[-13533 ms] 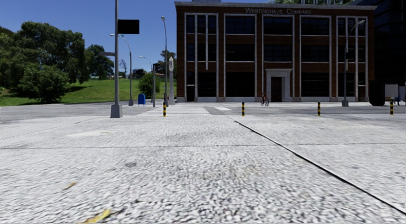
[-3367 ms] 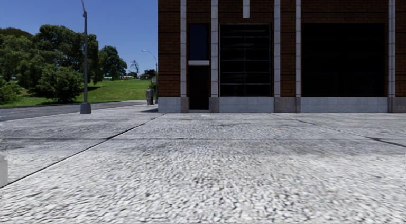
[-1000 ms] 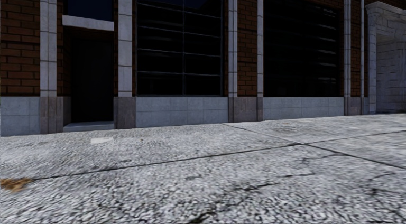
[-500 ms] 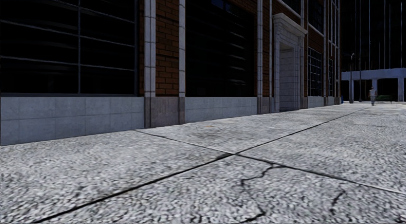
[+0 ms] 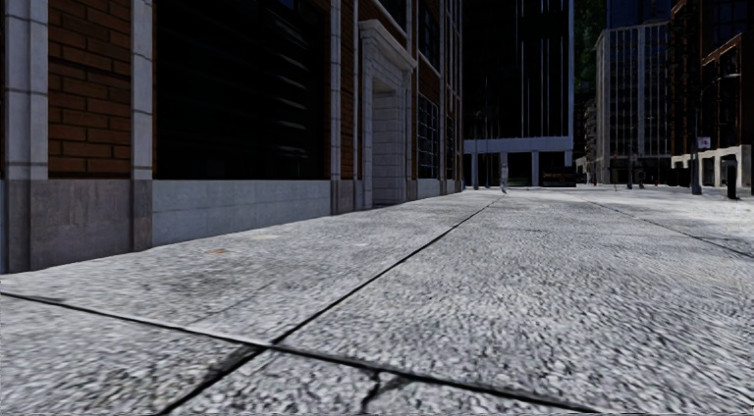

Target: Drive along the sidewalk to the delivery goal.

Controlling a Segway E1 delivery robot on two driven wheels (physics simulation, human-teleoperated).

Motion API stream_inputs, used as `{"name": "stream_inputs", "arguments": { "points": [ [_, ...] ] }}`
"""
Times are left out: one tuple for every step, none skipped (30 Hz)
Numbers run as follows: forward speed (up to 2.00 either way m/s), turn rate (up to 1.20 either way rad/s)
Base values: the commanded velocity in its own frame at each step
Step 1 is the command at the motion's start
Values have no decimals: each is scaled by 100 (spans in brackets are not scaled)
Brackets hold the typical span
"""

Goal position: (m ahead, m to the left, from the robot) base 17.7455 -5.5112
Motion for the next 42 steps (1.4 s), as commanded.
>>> {"name": "stream_inputs", "arguments": {
  "points": [
    [200,-84],
    [200,-84],
    [200,-84],
    [200,-84],
    [200,-84],
    [200,-84],
    [200,-84],
    [200,-84],
    [200,-84],
    [200,-84],
    [200,-84],
    [200,-84],
    [200,-80],
    [200,-80],
    [200,-75],
    [200,0],
    [200,0],
    [200,0],
    [200,0],
    [200,0],
    [200,0],
    [200,0],
    [200,0],
    [200,0],
    [200,0],
    [200,0],
    [200,0],
    [200,0],
    [200,0],
    [200,0],
    [200,0],
    [200,0],
    [200,0],
    [200,0],
    [200,0],
    [200,0],
    [200,0],
    [200,0],
    [200,0],
    [200,0],
    [200,0],
    [200,0]
  ]
}}
